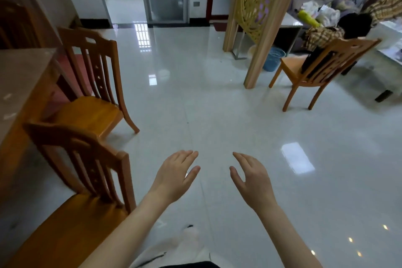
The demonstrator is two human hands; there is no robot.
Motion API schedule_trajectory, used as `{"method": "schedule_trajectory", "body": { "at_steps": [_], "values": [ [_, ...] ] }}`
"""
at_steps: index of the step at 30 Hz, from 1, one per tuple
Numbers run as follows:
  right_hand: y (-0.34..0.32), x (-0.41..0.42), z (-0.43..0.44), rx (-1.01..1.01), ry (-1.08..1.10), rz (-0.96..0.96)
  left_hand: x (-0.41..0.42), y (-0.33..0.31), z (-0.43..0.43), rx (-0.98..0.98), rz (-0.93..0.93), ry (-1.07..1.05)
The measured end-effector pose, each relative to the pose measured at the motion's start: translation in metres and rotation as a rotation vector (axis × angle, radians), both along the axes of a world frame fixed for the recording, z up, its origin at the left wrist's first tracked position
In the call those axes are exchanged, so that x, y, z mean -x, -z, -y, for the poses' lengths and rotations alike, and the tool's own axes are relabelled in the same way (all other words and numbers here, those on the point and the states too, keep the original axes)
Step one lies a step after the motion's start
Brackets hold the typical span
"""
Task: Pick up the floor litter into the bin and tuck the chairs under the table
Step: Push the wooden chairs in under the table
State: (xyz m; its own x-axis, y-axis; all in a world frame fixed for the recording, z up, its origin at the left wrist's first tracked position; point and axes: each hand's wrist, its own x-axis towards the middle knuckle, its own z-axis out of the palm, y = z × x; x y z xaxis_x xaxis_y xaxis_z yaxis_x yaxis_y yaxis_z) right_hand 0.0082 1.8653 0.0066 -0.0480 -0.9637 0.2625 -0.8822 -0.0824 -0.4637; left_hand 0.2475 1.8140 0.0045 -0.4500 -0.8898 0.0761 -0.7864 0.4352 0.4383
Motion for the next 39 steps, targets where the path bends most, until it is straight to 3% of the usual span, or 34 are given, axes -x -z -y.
{"method": "schedule_trajectory", "body": {
  "at_steps": [6,12,18,24,30,39],
  "values": [
    [-0.025,0.022,0.135,0.046,-0.084,-0.011,0.015,-0.034,0.118,0.08,0.019,-0.093],
    [-0.012,0.023,0.258,-0.018,-0.287,-0.002,0.015,-0.014,0.184,0.029,0.064,-0.275],
    [-0.007,0.003,0.395,-0.084,-0.611,-0.021,0.021,0.005,0.243,-0.049,0.095,-0.608],
    [-0.027,-0.049,0.506,-0.065,-0.998,-0.075,0.015,-0.013,0.279,-0.045,0.008,-1.011],
    [-0.023,-0.145,0.537,-0.087,-1.366,-0.125,-0.013,-0.015,0.26,-0.05,-0.005,-1.342],
    [-0.011,-0.322,0.498,-0.107,-1.809,-0.21,-0.081,0.005,0.208,-0.073,-0.059,-1.789]
  ]
}}
